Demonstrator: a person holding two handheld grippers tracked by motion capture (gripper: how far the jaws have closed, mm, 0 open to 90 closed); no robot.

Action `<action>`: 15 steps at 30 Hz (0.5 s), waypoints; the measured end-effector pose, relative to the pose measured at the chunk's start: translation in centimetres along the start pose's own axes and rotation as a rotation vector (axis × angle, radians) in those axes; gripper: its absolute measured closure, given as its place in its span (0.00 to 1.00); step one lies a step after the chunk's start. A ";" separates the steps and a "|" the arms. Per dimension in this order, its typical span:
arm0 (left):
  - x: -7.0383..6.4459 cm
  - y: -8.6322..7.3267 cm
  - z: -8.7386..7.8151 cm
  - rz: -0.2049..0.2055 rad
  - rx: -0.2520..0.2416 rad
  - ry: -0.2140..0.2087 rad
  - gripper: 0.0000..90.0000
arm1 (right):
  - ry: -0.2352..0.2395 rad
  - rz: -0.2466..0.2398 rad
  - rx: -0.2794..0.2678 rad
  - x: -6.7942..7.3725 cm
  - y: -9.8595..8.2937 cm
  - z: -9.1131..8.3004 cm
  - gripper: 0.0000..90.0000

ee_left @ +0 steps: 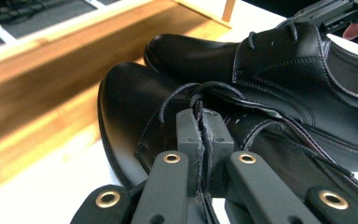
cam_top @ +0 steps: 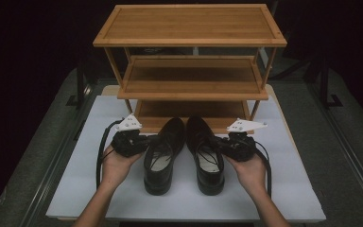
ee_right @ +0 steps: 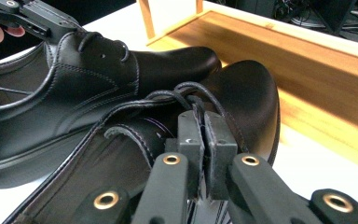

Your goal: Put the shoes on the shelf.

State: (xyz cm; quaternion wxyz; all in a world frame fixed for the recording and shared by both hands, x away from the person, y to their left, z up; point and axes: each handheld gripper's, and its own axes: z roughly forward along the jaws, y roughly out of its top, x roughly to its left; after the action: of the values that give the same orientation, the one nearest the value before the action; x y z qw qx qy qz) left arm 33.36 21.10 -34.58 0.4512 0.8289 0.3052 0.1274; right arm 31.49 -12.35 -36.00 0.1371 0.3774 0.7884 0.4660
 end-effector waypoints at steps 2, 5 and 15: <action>0.3 0.4 0.4 -0.003 -0.009 0.004 0.97 | -0.004 0.003 -0.003 -0.4 0.4 0.3 0.96; 0.8 1.1 1.2 0.001 -0.009 0.021 0.97 | -0.013 0.005 -0.010 -1.3 0.8 0.9 0.96; 2.7 3.1 4.3 0.014 -0.011 0.091 0.98 | -0.042 0.016 -0.005 -4.4 2.0 3.6 0.96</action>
State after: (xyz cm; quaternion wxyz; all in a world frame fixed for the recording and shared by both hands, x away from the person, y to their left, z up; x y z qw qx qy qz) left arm 38.79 18.58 -34.58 0.4404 0.8220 0.3189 0.1695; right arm 37.43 -12.70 -36.84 0.1508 0.3928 0.7813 0.4609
